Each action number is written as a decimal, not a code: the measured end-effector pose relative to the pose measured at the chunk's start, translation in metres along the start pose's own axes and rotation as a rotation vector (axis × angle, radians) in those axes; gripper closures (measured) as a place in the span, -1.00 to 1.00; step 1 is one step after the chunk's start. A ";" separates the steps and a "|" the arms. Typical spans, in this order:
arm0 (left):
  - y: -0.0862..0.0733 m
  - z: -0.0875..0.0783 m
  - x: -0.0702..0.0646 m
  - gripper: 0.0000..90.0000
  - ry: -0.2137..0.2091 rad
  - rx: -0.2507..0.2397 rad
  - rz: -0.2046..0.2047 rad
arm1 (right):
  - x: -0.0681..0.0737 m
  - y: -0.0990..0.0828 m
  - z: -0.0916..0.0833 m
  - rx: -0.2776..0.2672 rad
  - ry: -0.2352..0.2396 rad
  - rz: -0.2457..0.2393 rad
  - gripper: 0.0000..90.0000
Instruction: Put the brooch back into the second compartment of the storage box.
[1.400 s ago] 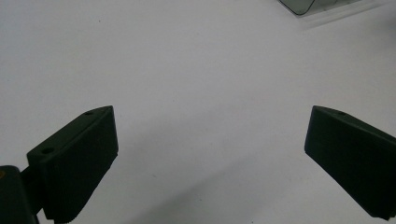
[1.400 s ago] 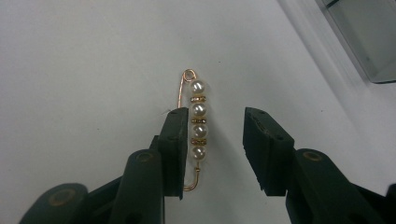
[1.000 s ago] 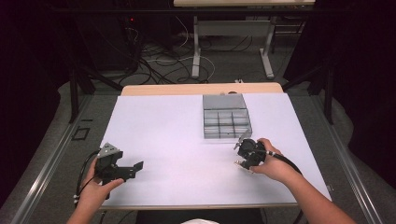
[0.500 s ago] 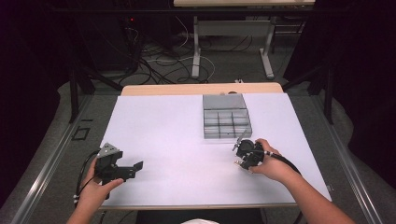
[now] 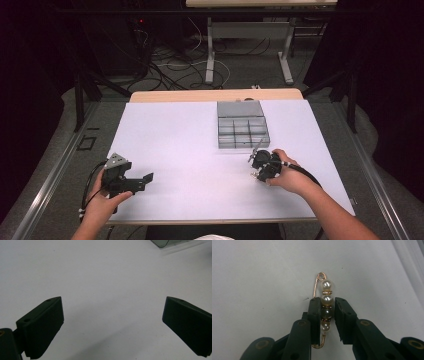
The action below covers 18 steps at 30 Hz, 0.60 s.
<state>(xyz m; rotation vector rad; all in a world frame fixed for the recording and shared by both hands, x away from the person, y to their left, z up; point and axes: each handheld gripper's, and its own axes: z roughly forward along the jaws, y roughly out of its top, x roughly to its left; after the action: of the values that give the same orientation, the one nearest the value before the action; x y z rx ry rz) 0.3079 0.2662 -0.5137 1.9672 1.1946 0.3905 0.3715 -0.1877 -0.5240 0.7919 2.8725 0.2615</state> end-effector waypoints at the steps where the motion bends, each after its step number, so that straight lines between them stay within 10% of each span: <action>1: 0.000 0.000 0.000 -0.92 0.000 -0.001 -0.001 | 0.000 0.000 0.000 -0.002 0.008 0.004 0.69; 5: 0.000 0.000 0.000 -0.92 0.000 -0.001 -0.002 | -0.001 0.001 0.002 -0.011 0.059 0.017 0.73; 18: 0.000 0.000 0.000 -0.92 -0.003 -0.002 -0.005 | -0.002 0.002 0.000 0.024 0.015 0.004 0.77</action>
<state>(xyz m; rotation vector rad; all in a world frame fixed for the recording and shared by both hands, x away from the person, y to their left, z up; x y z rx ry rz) 0.3081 0.2658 -0.5138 1.9623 1.1967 0.3861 0.3746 -0.1871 -0.5232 0.8037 2.8933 0.2341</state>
